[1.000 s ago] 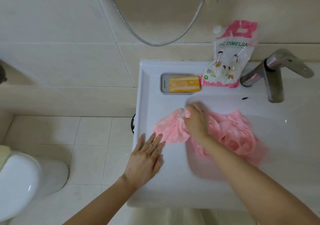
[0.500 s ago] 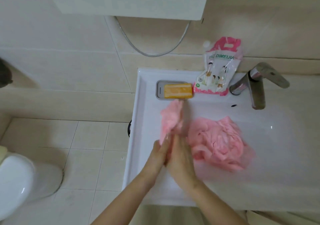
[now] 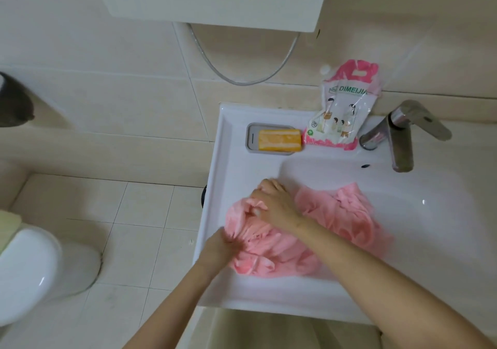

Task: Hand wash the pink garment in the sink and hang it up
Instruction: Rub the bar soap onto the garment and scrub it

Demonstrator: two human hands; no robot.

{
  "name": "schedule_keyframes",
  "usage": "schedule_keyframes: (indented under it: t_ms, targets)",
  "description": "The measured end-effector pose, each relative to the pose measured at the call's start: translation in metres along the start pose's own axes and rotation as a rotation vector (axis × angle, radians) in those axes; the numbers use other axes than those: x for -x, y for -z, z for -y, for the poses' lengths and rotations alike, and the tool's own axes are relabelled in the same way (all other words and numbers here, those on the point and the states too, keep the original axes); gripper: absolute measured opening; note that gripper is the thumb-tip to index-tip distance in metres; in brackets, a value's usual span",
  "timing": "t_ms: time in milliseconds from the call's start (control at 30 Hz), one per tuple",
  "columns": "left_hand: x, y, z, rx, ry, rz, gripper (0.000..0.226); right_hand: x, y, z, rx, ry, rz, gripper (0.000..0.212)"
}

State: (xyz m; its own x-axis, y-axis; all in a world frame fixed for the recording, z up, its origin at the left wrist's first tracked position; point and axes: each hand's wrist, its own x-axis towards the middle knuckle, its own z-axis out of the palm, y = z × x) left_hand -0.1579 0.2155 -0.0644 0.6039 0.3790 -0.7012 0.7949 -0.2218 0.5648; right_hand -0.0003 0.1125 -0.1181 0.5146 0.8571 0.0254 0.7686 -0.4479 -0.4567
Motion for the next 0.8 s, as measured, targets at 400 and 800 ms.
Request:
schedule_keyframes:
  t_ms: [400,800]
  targets:
    - [0.012,-0.028,0.051,-0.927,-0.802,-0.262,0.053,0.005,-0.012,0.047,-0.278,-0.395,-0.07,0.023]
    - [0.01,-0.033,0.063,-0.653,-0.763,-0.364,0.046,-0.002,0.035,-0.012,-1.041,-0.785,-0.19,0.029]
